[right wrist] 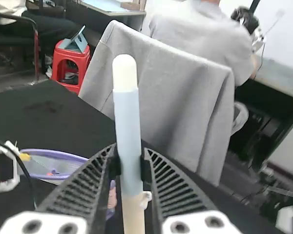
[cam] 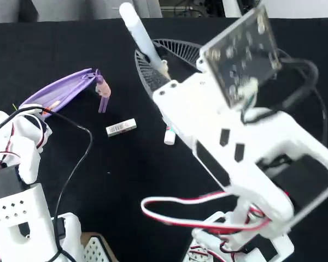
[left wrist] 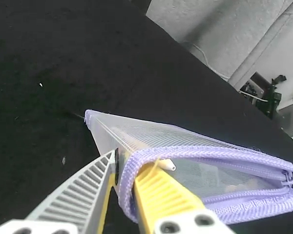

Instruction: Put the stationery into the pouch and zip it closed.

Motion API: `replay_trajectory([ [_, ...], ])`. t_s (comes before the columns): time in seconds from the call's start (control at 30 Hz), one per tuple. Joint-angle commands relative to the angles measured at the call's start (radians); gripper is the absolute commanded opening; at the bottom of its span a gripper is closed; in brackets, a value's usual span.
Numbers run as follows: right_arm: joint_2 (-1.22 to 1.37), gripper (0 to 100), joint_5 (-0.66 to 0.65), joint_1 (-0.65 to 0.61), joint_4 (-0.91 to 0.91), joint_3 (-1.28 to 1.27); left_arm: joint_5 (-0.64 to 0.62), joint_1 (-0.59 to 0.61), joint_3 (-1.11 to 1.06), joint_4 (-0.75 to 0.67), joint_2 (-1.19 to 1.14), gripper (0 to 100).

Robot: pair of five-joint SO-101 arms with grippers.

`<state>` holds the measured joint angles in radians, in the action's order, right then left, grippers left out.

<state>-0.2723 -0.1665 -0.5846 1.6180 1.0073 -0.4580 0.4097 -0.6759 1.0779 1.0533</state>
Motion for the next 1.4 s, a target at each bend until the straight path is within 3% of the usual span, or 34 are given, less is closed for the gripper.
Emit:
replay_trajectory([
  [0.0,-0.002,1.1,0.072,-0.014,-0.072,-0.067,-0.009,-0.013,0.018,-0.002,0.014,3],
  [0.57,-0.019,1.1,0.258,-0.014,-0.384,-0.486,-0.006,-0.013,0.015,-0.002,0.014,3],
  [0.8,-0.314,1.1,0.275,-0.103,-0.516,-0.766,-0.005,-0.012,0.007,-0.003,0.014,3],
  [1.1,-0.636,1.1,0.232,-0.074,-1.197,-1.432,-0.005,-0.012,0.007,-0.002,0.014,3],
  [1.37,-0.684,1.1,0.239,-0.077,-1.619,-1.721,-0.008,-0.013,0.007,-0.005,0.014,3],
])
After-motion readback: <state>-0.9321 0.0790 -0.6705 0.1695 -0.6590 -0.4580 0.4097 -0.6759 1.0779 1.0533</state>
